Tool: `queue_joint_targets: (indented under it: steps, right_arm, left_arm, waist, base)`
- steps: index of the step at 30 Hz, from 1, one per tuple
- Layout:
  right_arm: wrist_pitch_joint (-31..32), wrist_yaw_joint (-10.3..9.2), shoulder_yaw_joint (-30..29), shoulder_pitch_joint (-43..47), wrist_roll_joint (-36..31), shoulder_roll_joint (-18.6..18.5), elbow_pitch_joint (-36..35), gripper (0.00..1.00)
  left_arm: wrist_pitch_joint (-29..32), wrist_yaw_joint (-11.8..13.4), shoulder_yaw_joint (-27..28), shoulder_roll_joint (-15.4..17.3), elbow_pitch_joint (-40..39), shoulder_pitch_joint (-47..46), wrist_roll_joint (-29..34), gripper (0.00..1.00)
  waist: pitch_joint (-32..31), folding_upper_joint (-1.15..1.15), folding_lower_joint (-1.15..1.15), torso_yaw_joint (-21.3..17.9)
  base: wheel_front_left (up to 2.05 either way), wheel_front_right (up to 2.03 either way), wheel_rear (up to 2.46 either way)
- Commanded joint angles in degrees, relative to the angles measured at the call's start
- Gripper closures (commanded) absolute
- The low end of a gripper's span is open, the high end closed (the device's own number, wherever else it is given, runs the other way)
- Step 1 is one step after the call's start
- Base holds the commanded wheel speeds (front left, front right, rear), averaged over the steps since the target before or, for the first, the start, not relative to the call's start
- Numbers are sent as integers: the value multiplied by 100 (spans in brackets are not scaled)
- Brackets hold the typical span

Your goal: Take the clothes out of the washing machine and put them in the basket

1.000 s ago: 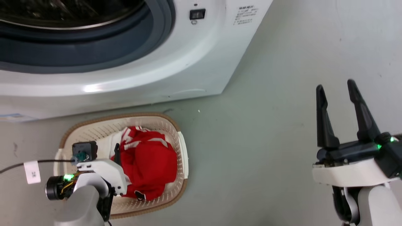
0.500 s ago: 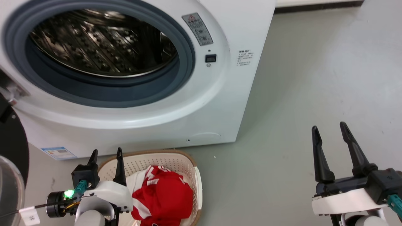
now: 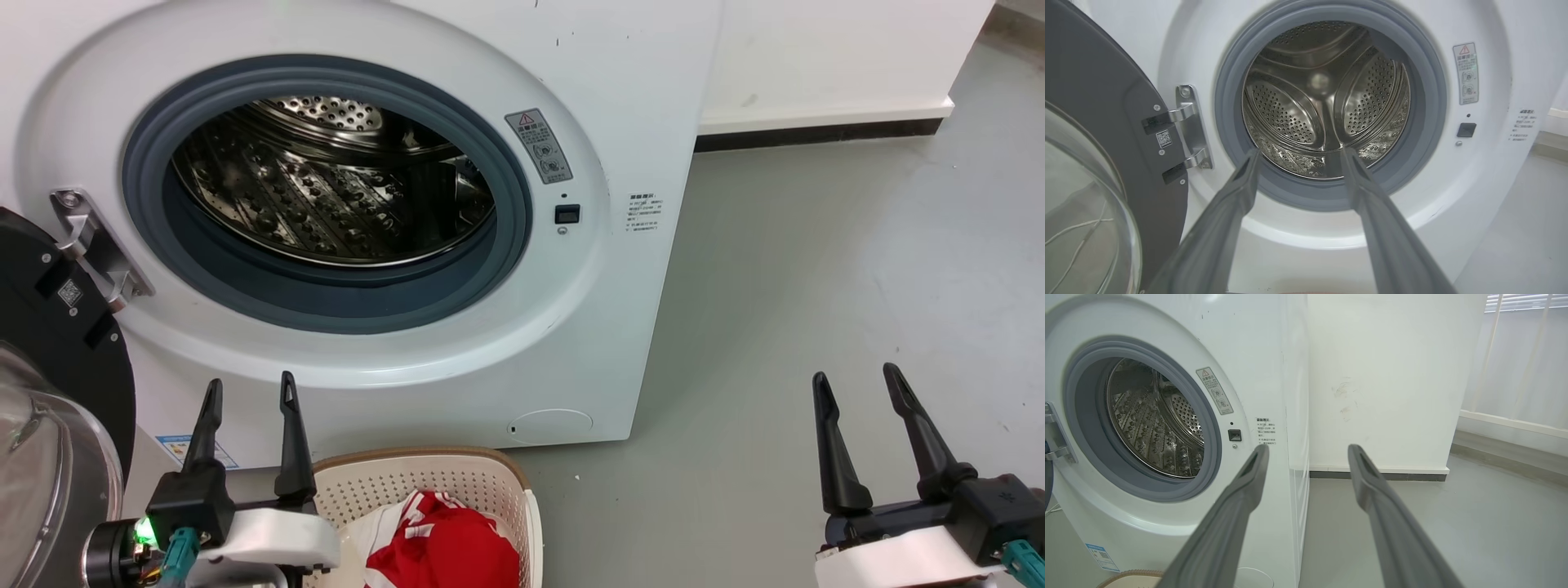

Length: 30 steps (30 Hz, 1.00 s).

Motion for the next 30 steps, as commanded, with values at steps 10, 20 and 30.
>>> queue_joint_targets:
  steps: [10, 20, 30]
  right_arm:
    - [-11, -4, -63, 144, 24, 4, 20, 0]
    - [-11, -4, -62, 188, 15, 4, 56, 0]
    - [-11, -4, -57, 164, 58, 4, 69, 0]
  left_arm:
    - [-14, -28, 127, -156, -509, 427, 324, 0]
    - [-15, -78, 155, -210, -228, 533, 293, 0]
    - [-15, -84, 167, -223, -269, 490, 377, 0]
  waist:
    - [-107, 0, 2, 60]
    - [-133, 0, 2, 91]
    - [-128, 0, 2, 89]
  base:
    - [0, 0, 0]
    - [0, 0, 0]
    - [0, 0, 0]
